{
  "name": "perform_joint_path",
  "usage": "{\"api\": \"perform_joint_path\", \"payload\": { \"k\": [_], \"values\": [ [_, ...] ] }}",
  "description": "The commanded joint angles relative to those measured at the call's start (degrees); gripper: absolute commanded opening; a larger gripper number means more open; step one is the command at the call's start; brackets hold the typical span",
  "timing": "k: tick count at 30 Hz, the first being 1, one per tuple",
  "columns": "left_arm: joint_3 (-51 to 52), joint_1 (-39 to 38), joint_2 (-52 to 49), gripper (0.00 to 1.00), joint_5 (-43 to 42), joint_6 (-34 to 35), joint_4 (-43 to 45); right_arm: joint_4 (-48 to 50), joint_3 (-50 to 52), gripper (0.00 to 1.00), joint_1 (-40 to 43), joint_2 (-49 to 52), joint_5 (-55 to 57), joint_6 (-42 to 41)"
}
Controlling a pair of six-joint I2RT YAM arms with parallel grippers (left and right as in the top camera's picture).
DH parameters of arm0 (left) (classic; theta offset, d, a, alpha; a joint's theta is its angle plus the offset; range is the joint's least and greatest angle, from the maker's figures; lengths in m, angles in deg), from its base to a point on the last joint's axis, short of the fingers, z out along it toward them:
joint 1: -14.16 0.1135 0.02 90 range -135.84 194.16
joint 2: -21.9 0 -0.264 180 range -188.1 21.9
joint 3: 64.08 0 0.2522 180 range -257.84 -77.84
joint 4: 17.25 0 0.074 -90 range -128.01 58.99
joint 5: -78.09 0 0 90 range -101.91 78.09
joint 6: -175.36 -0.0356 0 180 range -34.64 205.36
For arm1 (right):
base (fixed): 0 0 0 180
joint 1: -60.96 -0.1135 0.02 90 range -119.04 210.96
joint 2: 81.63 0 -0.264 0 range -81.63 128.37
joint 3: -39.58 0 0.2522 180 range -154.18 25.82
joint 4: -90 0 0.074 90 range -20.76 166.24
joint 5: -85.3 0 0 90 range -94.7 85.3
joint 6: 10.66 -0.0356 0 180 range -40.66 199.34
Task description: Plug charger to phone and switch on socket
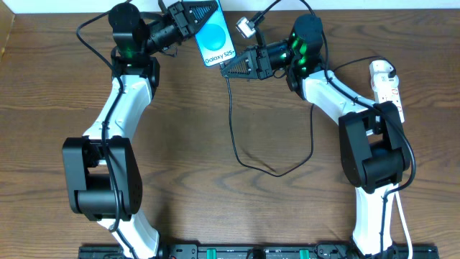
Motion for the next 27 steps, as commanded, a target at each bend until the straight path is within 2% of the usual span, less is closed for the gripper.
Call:
{"api": "perform_joint_path", "payload": {
  "k": [1, 2, 4, 6, 7, 14, 20, 27],
  "values": [
    [-0.4, -1.4, 1.3, 0.08, -8.0, -1.4, -0.5, 0.6, -1.0, 0.01, 0.6, 0.1, 3.7, 0.0],
    [-0.4, -1.4, 1.3, 0.08, -8.0, -1.4, -0.5, 0.6, -1.0, 0.04, 0.6, 0.1, 3.7, 0.0],
    [-0.4, -1.2, 1.3, 0.08, -7.9, -1.5, -0.5, 0.6, -1.0, 0.31, 0.6, 0.1, 3.2, 0.0],
    [-0.4, -0.9, 1.3, 0.07, -7.8, -2.1, -0.5, 0.6, -1.0, 0.85, 0.6, 0.1, 2.6, 0.0],
    [-0.4, -0.5, 1.3, 0.07, -7.8, -2.8, -0.5, 0.6, -1.0, 0.99, 0.6, 0.1, 2.2, 0.0],
    [-0.4, 3.5, 1.3, 0.07, -9.3, -2.9, -2.3, 0.7, -1.0, 0.99, 0.9, 0.1, 0.7, 1.0],
    [-0.4, 6.2, 1.3, 0.07, -11.9, -2.9, -10.4, 0.2, -0.8, 0.99, 2.7, 0.2, 1.7, 3.1],
    [-0.4, 6.5, 1.3, 0.07, -12.5, -2.9, -13.9, -10.4, -0.5, 0.99, 5.1, 0.3, 6.6, 5.6]
  ]
}}
